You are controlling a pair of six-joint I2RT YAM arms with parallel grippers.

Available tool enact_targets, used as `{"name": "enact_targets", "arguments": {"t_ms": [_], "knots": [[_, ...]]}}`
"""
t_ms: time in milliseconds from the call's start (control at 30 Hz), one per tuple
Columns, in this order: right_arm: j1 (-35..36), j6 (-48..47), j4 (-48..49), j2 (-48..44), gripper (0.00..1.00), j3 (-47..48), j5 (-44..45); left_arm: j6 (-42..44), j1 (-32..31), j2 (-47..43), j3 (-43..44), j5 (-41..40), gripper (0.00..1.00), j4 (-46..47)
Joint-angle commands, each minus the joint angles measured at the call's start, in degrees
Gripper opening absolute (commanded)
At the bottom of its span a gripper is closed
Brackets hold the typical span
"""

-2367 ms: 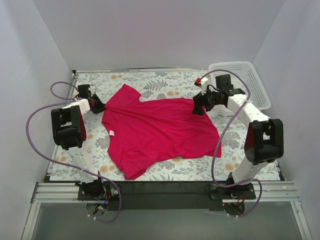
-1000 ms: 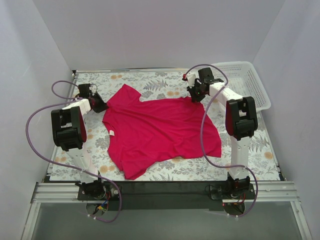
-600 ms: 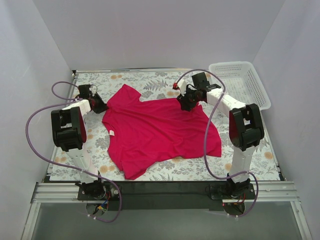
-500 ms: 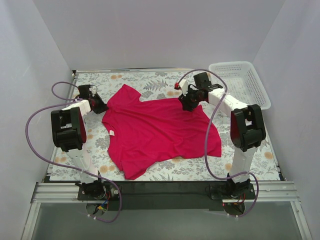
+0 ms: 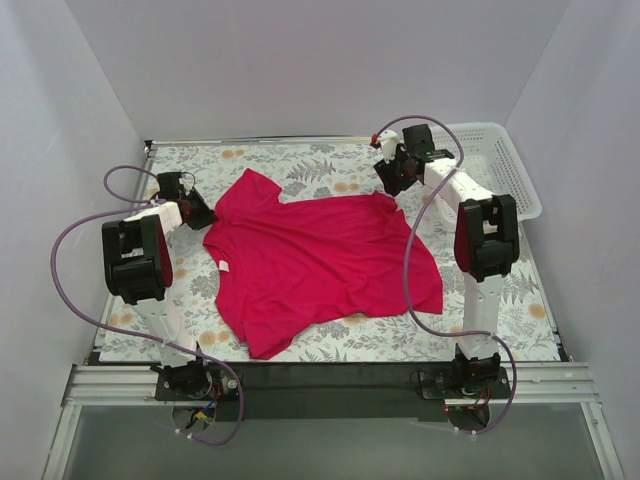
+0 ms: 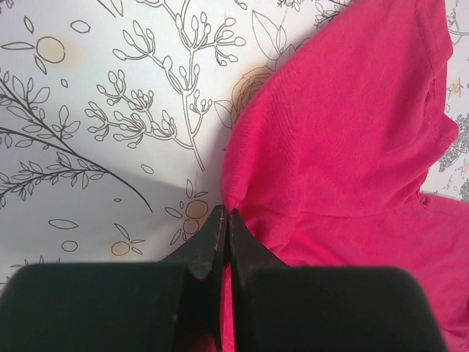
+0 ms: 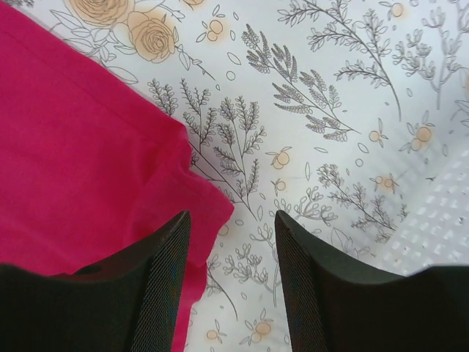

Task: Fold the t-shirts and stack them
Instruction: Flatten the tshirt out

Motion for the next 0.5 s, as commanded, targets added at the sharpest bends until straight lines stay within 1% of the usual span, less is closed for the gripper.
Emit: {"name": "enact_targets", "arguments": {"t_ms": [0, 233, 467], "knots": [[0.2, 0.51, -1.36, 3.17, 0.48, 4.52, 0.91, 0.87, 0.3, -4.59, -0.31, 0.46, 0.02, 0.86], [-0.42, -0.37, -3.91, 6.77, 0.49, 6.99, -1.63, 1.05, 0.21, -4.33, -0.14, 0.64, 0.02, 0.86], [-0.42, 0.06, -6.03, 9.15, 0.48, 6.64, -3.22, 1.05, 0.3, -4.15, -0.14, 0.81, 0.02, 0.95]]}}
